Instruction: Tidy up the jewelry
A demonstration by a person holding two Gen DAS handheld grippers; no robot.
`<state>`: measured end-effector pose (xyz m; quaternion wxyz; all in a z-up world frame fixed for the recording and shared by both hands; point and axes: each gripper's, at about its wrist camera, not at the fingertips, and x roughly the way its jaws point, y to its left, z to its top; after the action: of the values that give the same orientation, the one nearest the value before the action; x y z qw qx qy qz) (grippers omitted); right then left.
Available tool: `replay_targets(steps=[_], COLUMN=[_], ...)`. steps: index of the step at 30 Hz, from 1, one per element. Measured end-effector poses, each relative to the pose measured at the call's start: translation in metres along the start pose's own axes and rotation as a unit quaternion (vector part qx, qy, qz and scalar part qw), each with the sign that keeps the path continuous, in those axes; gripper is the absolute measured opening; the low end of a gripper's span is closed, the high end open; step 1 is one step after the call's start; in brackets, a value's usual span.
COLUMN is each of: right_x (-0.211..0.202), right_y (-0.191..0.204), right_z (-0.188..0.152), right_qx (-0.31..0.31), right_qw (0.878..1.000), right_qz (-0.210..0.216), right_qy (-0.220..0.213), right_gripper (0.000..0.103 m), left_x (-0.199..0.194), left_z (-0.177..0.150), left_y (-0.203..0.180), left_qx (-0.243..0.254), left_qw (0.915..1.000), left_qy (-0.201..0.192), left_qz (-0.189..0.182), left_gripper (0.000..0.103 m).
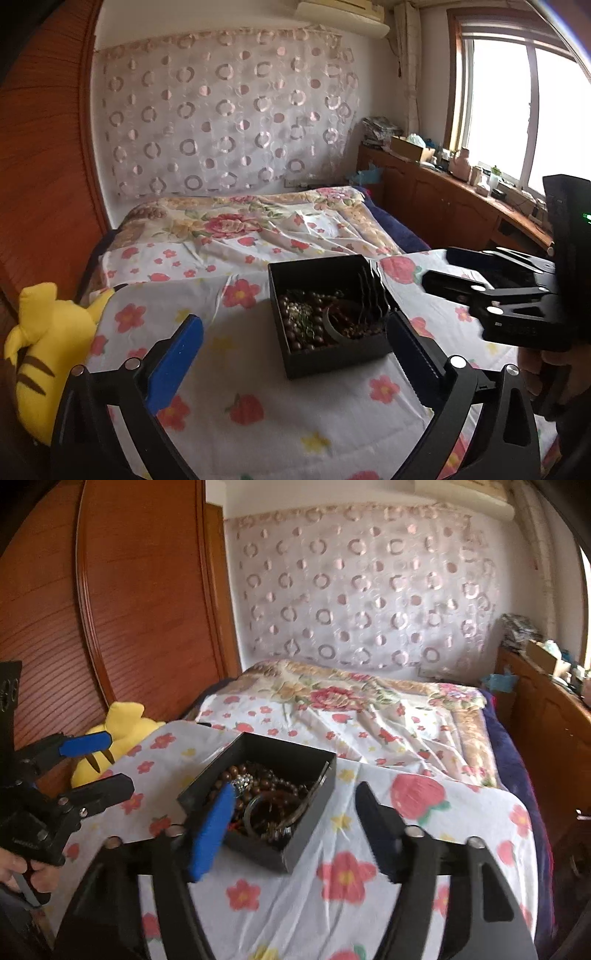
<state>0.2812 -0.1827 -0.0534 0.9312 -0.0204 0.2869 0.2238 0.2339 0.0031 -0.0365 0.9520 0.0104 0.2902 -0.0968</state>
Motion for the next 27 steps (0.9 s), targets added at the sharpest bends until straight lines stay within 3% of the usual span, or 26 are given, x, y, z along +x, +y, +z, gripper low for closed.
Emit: replay_targets(steps=[2,5,17,27], right_x=[-0.020,-0.046,-0.141,-0.170], right_y=[0.003,0.007,0.035,0.044], right_z=[-0.007,-0.018,-0.060,-0.094], right_qx=[0.005,0.007,0.046,0.069], right_qw=[1.000,0.999,0.993,0.988], right_qz=[-0.012,-0.027,-0.069,-0.093], right_qy=[-0.010,-0.028,-0.080,-0.098], right_gripper=[0.093,0.100,0.101,0.101], left_x=[-0.014,-0.034,-0.114,-0.155], left_z=[-0.004,-0.012,-0.043,-0.068], left_y=[-0.004,-0.013,-0.050,-0.066], left_qx=[-0.001,0.004,0.002,0.000], left_qw=[1.0000,0.9999,0.9985,0.9961], left_qy=[-0.005,-0.009,-0.036,-0.062], left_qz=[0.002,0.014,0.041,0.063], left_gripper=[0.096,0.096,0.096,0.096])
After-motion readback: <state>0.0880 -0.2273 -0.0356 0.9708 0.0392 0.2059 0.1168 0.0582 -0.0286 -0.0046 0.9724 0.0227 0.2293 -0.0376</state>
